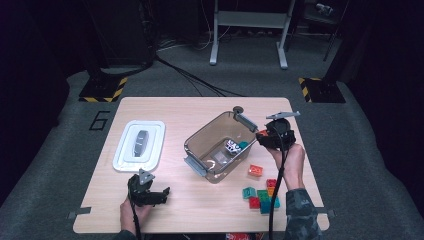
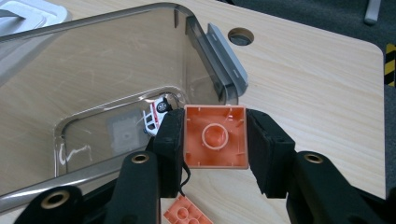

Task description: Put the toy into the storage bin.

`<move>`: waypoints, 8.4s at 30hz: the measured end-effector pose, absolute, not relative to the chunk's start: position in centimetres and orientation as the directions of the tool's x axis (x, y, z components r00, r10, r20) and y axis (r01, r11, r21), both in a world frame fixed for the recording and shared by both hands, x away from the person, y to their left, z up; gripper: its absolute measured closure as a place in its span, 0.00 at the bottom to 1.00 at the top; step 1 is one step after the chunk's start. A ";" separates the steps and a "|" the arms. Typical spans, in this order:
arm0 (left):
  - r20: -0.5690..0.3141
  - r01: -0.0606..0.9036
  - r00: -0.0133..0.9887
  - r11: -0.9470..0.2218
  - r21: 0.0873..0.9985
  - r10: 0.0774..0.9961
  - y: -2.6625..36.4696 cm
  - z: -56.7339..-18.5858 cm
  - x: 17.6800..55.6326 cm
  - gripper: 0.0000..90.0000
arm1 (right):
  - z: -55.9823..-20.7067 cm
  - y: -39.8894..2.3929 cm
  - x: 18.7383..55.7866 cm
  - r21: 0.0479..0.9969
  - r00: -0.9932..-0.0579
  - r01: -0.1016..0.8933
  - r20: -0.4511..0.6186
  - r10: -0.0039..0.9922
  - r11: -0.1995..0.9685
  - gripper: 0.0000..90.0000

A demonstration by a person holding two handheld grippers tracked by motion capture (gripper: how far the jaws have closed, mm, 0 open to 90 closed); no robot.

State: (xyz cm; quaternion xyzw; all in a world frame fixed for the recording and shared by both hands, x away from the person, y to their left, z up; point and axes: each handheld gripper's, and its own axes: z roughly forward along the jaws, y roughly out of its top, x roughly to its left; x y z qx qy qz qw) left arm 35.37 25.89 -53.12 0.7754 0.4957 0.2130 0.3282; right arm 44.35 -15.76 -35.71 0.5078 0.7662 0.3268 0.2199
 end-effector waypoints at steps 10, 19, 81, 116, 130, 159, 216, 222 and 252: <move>0.005 0.628 0.418 -0.293 0.721 0.909 25.9 -53.1 35.4 0.04 | -35.5 -13.7 44.9 0.721 -0.433 0.618 -0.021 0.901 0.314 0.66; 0.005 0.629 0.418 -0.293 0.720 0.908 25.9 -53.1 35.4 0.04 | -35.9 -12.1 45.2 0.713 -0.468 0.610 -0.028 0.883 0.345 0.66; 0.005 0.626 0.419 -0.293 0.723 0.908 25.9 -53.1 35.4 0.04 | -38.2 -14.7 41.1 0.707 -0.472 0.628 0.013 0.882 0.326 0.13; 0.004 0.626 0.419 -0.293 0.723 0.908 25.9 -53.1 35.4 0.04 | -48.4 -20.2 38.6 0.532 -0.257 0.832 0.122 0.959 0.156 0.51; 0.004 0.626 0.419 -0.293 0.723 0.908 25.9 -53.1 35.4 0.04 | -49.1 -20.0 38.9 0.515 -0.262 0.839 0.103 0.960 0.174 0.64; 0.004 0.626 0.419 -0.292 0.723 0.908 25.9 -53.1 35.4 0.04 | -46.7 -20.3 39.5 0.580 -0.277 0.797 0.098 0.956 0.171 0.65; 0.004 0.626 0.419 -0.292 0.723 0.908 25.9 -53.1 35.4 0.04 | -38.9 -17.7 41.8 0.704 -0.374 0.677 0.076 0.924 0.216 0.65; 0.004 0.626 0.420 -0.293 0.723 0.908 25.9 -53.1 35.4 0.04 | -37.8 -16.9 42.2 0.711 -0.388 0.664 0.062 0.920 0.232 0.65; 0.005 0.626 0.419 -0.293 0.723 0.908 25.9 -53.1 35.4 0.04 | -36.2 -11.1 45.3 0.700 -0.510 0.614 -0.001 0.860 0.365 0.65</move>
